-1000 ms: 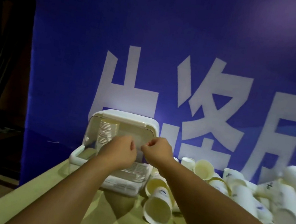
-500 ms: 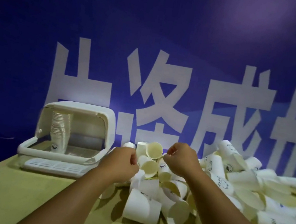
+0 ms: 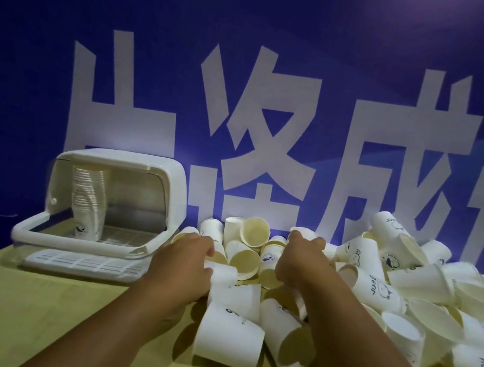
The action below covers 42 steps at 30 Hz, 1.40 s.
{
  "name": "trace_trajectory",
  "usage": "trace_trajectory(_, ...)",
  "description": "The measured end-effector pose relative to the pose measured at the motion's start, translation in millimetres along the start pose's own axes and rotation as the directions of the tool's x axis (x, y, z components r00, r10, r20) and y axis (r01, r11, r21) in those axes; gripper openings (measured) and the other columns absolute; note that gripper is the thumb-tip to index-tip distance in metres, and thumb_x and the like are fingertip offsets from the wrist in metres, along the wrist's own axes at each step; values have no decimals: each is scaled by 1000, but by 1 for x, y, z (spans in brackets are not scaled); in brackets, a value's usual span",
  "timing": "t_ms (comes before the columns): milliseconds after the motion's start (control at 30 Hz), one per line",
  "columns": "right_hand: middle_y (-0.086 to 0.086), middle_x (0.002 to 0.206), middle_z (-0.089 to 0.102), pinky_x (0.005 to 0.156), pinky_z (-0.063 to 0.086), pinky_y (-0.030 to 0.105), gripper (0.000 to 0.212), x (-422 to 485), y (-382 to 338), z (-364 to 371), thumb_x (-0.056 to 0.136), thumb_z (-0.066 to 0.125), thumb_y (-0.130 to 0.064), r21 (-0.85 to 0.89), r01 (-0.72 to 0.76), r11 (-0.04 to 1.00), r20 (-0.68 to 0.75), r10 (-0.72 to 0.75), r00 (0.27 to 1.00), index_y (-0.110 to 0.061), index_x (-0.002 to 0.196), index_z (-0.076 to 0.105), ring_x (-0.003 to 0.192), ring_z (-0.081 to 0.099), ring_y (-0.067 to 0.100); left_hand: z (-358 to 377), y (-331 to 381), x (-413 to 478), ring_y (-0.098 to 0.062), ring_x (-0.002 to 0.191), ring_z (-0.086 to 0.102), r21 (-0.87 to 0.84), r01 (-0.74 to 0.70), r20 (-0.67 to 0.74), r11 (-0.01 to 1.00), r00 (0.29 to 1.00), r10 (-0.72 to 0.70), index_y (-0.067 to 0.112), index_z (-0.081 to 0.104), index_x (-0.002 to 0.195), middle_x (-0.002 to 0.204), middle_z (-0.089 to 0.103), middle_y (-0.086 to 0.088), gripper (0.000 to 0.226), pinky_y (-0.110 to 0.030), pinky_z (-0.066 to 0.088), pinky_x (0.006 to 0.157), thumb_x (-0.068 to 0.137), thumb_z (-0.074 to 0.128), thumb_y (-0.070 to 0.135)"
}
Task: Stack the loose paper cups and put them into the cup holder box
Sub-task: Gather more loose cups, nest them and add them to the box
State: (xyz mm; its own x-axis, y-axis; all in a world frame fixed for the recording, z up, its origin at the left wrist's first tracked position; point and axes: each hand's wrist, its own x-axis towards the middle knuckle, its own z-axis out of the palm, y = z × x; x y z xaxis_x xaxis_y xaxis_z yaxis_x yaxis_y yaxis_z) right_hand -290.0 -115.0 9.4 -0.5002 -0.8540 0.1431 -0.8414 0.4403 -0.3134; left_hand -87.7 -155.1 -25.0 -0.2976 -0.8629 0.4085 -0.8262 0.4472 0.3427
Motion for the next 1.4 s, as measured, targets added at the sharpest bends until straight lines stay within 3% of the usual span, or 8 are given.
trace_trajectory(300, 11, 123, 54, 97, 51, 41, 89, 6, -14, -17, 73, 83, -19, 72, 40, 997, -48, -37, 998, -17, 143, 29, 109, 53, 29, 3, 1, -1, -19, 106, 60, -349, 23, -131, 937, 989, -73, 32, 59, 109, 120, 56, 8, 38, -33, 58, 92, 85, 80, 12)
trace_trajectory(433, 3, 108, 50, 84, 55, 33, 92, 5, -18, -24, 71, 86, -21, 246, 96, 964, -43, -88, 995, -17, 143, 29, 94, 53, 22, -3, 4, -4, -18, 100, 62, -492, 6, -192, 870, 975, -115, 30, 59, 112, 113, 60, 8, 40, -18, 52, 74, 86, 78, 6)
trace_trajectory(567, 5, 125, 52, 82, 55, 35, 93, 3, -20, -25, 71, 86, -16, 458, 148, 877, -54, -139, 989, -21, 146, 31, 104, 55, 25, -7, 3, -6, -11, 88, 65, -579, -71, -294, 812, 947, -127, 32, 62, 110, 101, 67, 13, 41, -19, 54, 75, 86, 77, 3)
trace_trajectory(667, 6, 135, 51, 71, 54, 31, 101, 2, -25, -27, 69, 86, -12, 580, 213, 786, -102, -190, 977, -29, 149, 28, 110, 57, 29, -11, 2, -6, -6, 90, 63, -590, -111, -343, 799, 931, -124, 34, 62, 107, 97, 65, 17, 37, -10, 48, 70, 88, 75, 4)
trace_trajectory(767, 5, 136, 47, 83, 57, 40, 98, 0, -32, -29, 68, 88, -13, 599, 310, 738, -191, -244, 951, -39, 144, 31, 111, 56, 31, -18, -3, -4, -9, 96, 60, -556, -149, -393, 818, 914, -101, 31, 63, 104, 103, 64, 11, 29, -11, 49, 73, 92, 71, 6)
trace_trajectory(900, 4, 131, 46, 85, 59, 42, 85, -6, -40, -30, 67, 89, -20, 620, 360, 697, -267, -245, 932, -37, 134, 38, 108, 55, 28, -36, -26, 10, -20, 97, 59, -370, -236, -553, 899, 833, -9, 22, 70, 99, 100, 63, 6, 14, -43, 54, 84, 94, 68, 10)
trace_trajectory(1000, 1, 130, 48, 84, 59, 43, 89, -14, -49, -27, 65, 89, -25, 617, 397, 679, -280, -282, 918, -38, 138, 40, 109, 54, 26, -49, -50, 19, -21, 97, 52, -216, -189, -574, 958, 818, 32, 24, 66, 96, 100, 55, 7, 7, -52, 51, 84, 95, 67, 17)
trace_trajectory(1400, -1, 107, 53, 56, 55, 19, 60, -29, -114, -16, 70, 88, -25, 620, 387, 683, -255, -290, 922, -28, 110, 43, 90, 63, 19, -54, -134, 13, -19, 103, 52, -205, -9, -317, 979, 947, -58, 24, 54, 95, 115, 48, 8, 9, -26, 44, 77, 103, 53, 19)
